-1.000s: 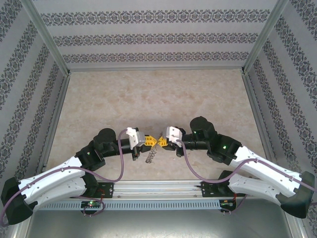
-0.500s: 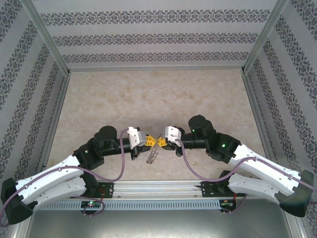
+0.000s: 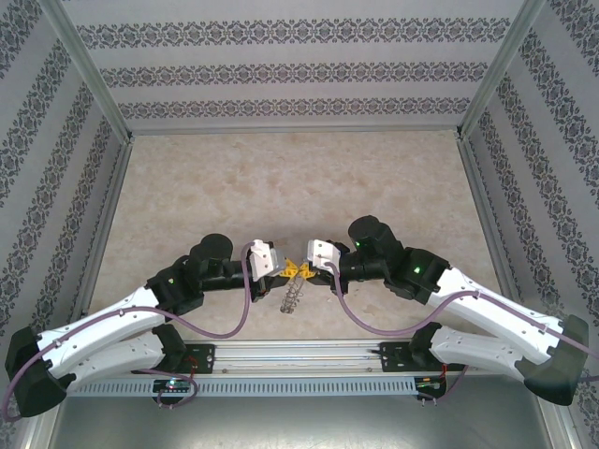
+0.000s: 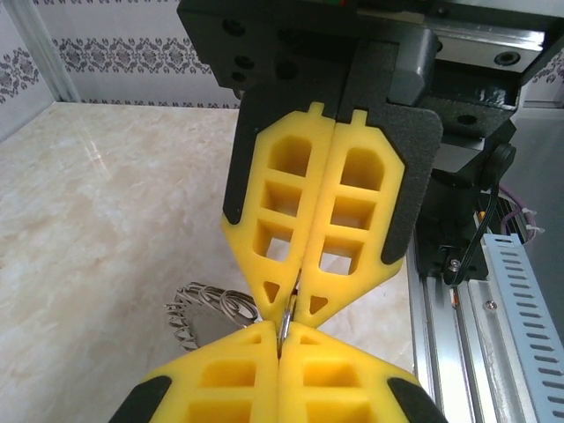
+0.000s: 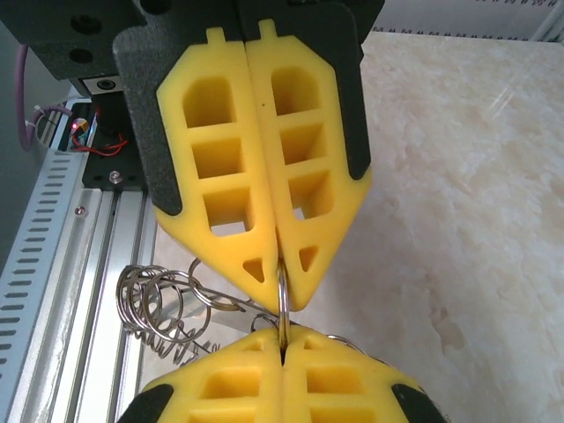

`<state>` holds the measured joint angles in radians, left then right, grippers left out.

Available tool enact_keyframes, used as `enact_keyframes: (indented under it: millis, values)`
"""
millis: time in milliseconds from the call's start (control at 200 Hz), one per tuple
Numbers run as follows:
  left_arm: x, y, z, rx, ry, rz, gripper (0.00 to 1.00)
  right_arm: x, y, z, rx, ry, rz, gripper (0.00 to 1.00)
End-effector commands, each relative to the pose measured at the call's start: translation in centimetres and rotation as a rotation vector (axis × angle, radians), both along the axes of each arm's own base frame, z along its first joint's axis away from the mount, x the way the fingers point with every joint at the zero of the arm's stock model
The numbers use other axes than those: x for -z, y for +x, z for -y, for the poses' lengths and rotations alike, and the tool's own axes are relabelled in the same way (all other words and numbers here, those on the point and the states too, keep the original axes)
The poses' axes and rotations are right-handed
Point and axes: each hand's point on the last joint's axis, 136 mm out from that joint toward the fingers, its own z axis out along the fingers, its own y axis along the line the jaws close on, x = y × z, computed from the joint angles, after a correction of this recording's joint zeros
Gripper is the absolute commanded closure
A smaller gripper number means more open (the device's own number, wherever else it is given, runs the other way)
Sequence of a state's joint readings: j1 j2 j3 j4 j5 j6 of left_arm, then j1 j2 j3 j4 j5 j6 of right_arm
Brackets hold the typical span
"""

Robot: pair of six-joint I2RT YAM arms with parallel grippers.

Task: Put the keys on the keyring

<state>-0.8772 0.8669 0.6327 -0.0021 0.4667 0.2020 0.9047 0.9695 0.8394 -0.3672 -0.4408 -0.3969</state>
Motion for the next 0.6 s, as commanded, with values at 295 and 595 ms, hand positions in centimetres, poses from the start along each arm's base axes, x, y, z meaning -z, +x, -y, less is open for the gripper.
enact_keyframes:
  millis: [295, 595]
  values:
    - [-5.4, -1.3, -0.5, 0.021, -0.247, 0.064, 1.00, -3.0, -0.7, -0.2, -0.021, 0.151, 0.035, 0.84]
    - [-6.1, -1.9, -0.7, 0.037, -0.303, 0.072, 1.00, -2.7, -0.7, -0.3, -0.019, 0.158, 0.028, 0.87]
